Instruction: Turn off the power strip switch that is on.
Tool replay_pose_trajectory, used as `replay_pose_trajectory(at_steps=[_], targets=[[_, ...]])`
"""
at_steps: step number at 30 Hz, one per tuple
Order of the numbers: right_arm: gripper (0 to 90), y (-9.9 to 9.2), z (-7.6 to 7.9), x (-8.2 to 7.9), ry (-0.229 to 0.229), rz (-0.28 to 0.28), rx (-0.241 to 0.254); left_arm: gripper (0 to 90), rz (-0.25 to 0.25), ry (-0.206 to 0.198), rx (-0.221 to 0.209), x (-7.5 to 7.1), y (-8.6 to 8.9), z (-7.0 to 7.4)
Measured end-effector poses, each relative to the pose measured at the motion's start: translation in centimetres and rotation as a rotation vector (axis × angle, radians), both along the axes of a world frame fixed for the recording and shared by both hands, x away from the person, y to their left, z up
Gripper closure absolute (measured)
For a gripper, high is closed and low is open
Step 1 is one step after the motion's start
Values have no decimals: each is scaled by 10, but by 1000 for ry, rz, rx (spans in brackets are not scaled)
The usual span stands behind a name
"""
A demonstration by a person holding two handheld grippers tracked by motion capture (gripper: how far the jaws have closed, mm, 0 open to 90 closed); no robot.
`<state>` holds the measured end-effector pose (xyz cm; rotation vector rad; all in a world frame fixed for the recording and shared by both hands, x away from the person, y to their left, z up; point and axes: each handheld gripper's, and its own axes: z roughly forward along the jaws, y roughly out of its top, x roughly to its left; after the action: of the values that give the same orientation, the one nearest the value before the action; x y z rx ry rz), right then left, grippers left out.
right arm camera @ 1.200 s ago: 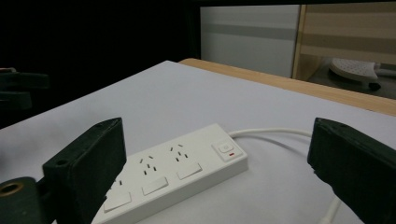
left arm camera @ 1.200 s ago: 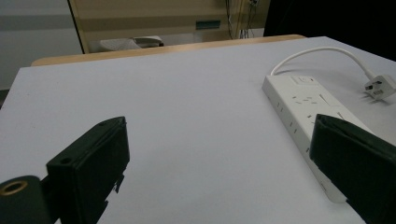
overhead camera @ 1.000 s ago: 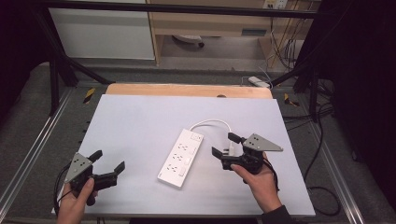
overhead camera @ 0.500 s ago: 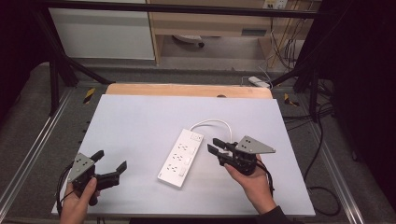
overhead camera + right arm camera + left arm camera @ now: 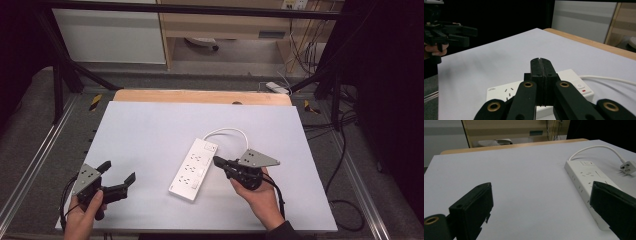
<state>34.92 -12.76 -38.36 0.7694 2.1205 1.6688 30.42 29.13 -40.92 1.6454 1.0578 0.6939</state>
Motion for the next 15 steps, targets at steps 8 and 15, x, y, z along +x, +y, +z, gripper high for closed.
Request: replay_pose_trajectory(at_steps=[8, 15], targets=[[900, 9, -3, -1, 14, 21, -15, 47, -2, -1, -1, 0, 0, 0], [900, 17, -8, -2, 37, 48, -28, 47, 8, 1, -3, 0, 1, 0]])
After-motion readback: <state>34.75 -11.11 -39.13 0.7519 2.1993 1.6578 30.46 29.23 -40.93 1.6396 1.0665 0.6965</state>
